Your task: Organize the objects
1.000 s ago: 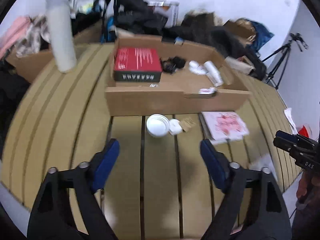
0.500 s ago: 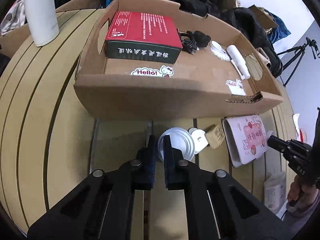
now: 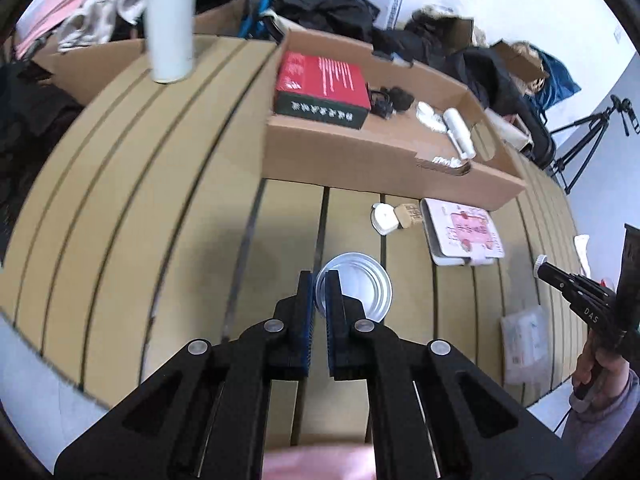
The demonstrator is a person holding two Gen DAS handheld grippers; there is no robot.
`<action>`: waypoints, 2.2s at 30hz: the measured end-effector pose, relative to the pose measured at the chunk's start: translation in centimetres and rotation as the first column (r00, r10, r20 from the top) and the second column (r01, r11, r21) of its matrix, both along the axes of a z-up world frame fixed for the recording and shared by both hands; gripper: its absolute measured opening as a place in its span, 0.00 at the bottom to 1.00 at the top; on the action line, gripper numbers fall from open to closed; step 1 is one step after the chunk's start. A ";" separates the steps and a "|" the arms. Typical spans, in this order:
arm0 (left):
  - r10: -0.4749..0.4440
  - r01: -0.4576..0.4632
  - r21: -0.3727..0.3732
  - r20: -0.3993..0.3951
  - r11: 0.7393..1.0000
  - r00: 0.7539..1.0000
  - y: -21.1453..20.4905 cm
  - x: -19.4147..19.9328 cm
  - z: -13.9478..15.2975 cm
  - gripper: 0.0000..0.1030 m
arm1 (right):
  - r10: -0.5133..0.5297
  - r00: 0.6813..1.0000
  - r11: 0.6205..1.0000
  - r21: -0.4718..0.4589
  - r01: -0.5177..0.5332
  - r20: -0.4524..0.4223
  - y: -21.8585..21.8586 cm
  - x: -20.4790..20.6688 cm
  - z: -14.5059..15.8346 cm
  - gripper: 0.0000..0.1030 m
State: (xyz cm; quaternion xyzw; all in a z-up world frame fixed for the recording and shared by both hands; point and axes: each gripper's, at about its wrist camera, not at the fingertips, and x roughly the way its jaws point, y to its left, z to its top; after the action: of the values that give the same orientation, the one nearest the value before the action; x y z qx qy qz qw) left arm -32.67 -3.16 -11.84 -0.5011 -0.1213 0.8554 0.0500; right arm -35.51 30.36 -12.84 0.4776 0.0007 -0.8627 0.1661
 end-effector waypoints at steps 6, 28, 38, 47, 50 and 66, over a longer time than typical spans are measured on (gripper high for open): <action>0.020 -0.019 0.020 -0.063 1.000 0.998 -0.9 5.0 3.4 0.02 | -0.011 0.997 1.000 -0.023 0.009 -0.073 0.0 5.1 3.8 0.01; -0.155 0.153 -0.041 -0.056 0.987 0.986 -1.5 -10.5 10.2 0.02 | 0.294 0.938 0.946 -0.083 -0.313 -0.180 -11.1 -4.6 15.8 0.02; -0.148 0.164 -0.146 0.115 0.975 0.982 -1.4 -17.0 -0.7 0.15 | 0.311 0.939 0.925 -0.275 -0.262 0.150 -19.8 -15.8 0.3 0.02; -0.136 0.131 -0.180 -0.013 0.975 0.991 -2.5 -15.6 3.3 0.58 | 0.271 0.956 0.939 -0.250 -0.236 0.115 -20.0 -16.7 0.5 0.85; -0.129 0.124 -0.169 -0.020 0.978 0.991 -2.7 -14.5 5.3 0.64 | 0.245 0.966 0.952 -0.211 -0.223 0.083 -18.9 -15.7 2.8 0.85; -0.160 0.111 -0.241 -0.195 0.964 0.968 -2.2 -1.3 18.9 1.00 | 0.034 0.987 0.995 0.099 -0.018 -0.156 -5.0 -3.1 17.6 0.85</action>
State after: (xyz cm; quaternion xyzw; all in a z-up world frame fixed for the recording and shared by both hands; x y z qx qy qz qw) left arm -33.98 -5.34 7.03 -0.4162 0.0184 0.9069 0.0635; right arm -38.64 25.41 4.72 0.4154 0.0622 -0.8945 0.1533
